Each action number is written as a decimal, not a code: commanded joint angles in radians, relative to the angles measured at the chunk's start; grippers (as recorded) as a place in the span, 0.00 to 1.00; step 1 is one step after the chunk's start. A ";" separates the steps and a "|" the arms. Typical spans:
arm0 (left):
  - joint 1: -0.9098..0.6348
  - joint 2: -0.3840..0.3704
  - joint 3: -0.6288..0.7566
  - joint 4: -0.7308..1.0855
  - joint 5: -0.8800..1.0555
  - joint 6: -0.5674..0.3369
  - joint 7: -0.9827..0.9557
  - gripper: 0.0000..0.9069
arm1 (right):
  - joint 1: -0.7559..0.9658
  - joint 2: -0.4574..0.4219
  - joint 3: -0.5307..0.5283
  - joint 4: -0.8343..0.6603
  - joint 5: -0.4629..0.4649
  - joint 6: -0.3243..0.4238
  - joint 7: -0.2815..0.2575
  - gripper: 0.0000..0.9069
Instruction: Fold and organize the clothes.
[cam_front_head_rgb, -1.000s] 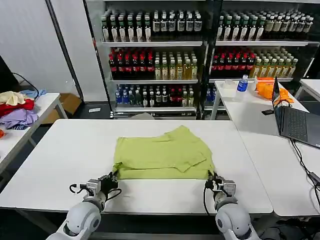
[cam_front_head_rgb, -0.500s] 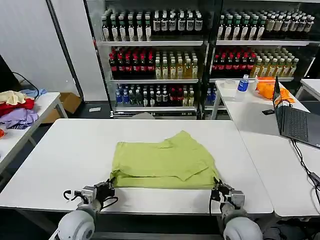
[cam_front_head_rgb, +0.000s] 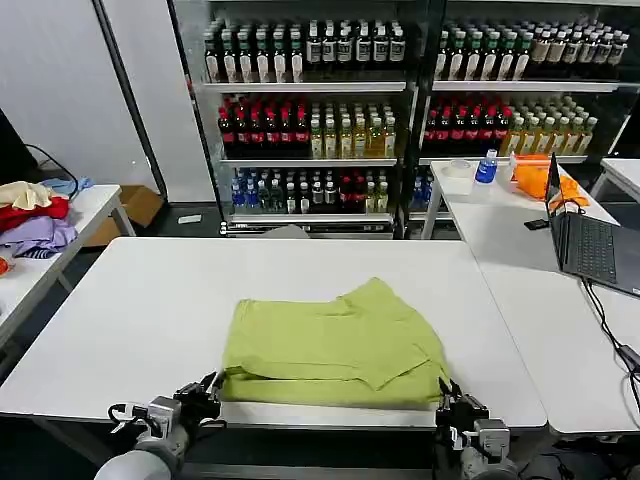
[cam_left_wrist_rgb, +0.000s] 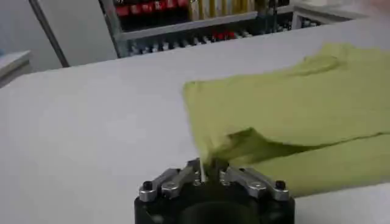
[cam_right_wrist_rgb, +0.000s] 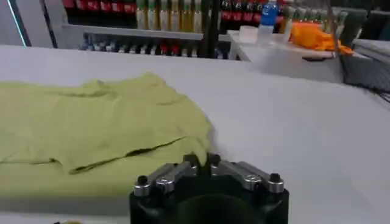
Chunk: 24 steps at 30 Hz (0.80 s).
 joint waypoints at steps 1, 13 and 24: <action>0.067 0.016 -0.056 -0.094 0.023 0.002 -0.006 1.00 | 0.003 -0.025 0.055 0.066 0.008 -0.003 -0.009 1.00; -0.293 0.044 0.006 0.111 -0.157 -0.004 -0.047 1.00 | 0.561 -0.064 -0.123 -0.381 0.143 -0.006 0.057 1.00; -0.698 -0.042 0.276 0.464 -0.168 0.016 -0.054 1.00 | 0.902 0.007 -0.246 -0.777 0.204 -0.006 0.059 1.00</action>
